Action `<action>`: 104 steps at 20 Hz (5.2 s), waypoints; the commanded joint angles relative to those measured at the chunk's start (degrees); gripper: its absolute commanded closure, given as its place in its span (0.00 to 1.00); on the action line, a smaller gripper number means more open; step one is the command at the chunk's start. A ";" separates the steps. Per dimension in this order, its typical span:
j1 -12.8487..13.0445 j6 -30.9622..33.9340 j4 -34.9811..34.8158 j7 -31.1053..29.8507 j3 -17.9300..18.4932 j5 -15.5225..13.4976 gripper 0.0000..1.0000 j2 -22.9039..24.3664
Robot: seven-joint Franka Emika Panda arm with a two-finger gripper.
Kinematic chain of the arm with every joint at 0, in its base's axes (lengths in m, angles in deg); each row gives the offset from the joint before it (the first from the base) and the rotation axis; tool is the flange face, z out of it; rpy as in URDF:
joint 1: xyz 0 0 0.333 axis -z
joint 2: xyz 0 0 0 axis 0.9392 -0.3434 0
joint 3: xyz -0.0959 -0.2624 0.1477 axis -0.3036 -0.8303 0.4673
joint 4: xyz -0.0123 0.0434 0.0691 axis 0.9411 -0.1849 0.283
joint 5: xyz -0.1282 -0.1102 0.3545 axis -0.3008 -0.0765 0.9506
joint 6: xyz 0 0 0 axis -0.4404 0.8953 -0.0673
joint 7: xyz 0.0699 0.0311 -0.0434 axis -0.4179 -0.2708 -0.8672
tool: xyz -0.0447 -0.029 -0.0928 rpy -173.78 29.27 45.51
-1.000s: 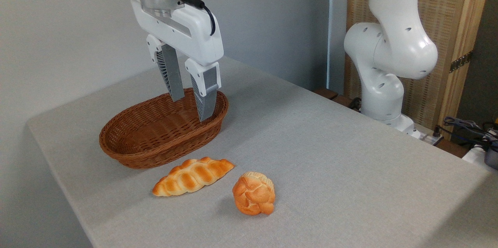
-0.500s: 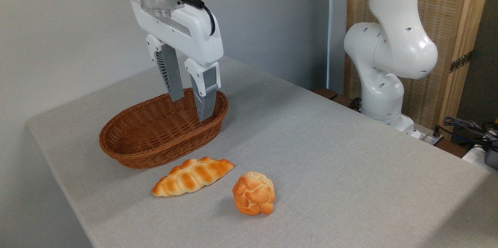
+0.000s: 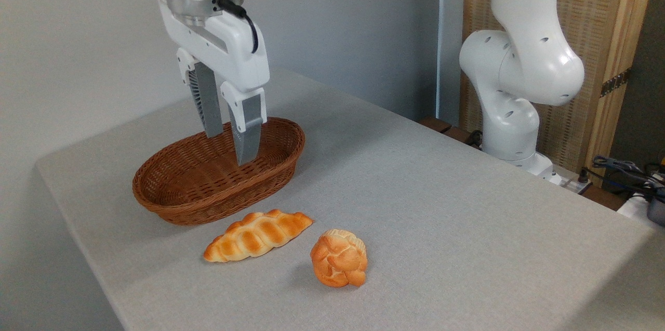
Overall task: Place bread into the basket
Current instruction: 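Move the gripper down toward the croissant beside the basket, then close the gripper on the middle of the croissant, then lift the croissant and carry it over the wicker basket, then lower the croissant into the basket and open the gripper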
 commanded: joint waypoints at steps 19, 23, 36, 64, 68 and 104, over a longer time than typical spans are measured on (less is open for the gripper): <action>-0.03 -22.19 -18.45 2.43 -5.63 7.41 0.00 -4.67; -0.03 -22.46 -19.06 2.52 -7.12 7.58 0.00 -5.73; -0.03 -22.99 -20.74 2.69 -8.27 14.09 0.74 -6.52; -0.73 -12.81 -5.11 4.54 -5.11 8.64 0.86 -5.73; -0.64 -2.71 1.14 2.35 -6.15 4.35 0.76 -5.65; -2.84 -2.89 3.16 -13.22 -15.66 1.78 0.00 -6.71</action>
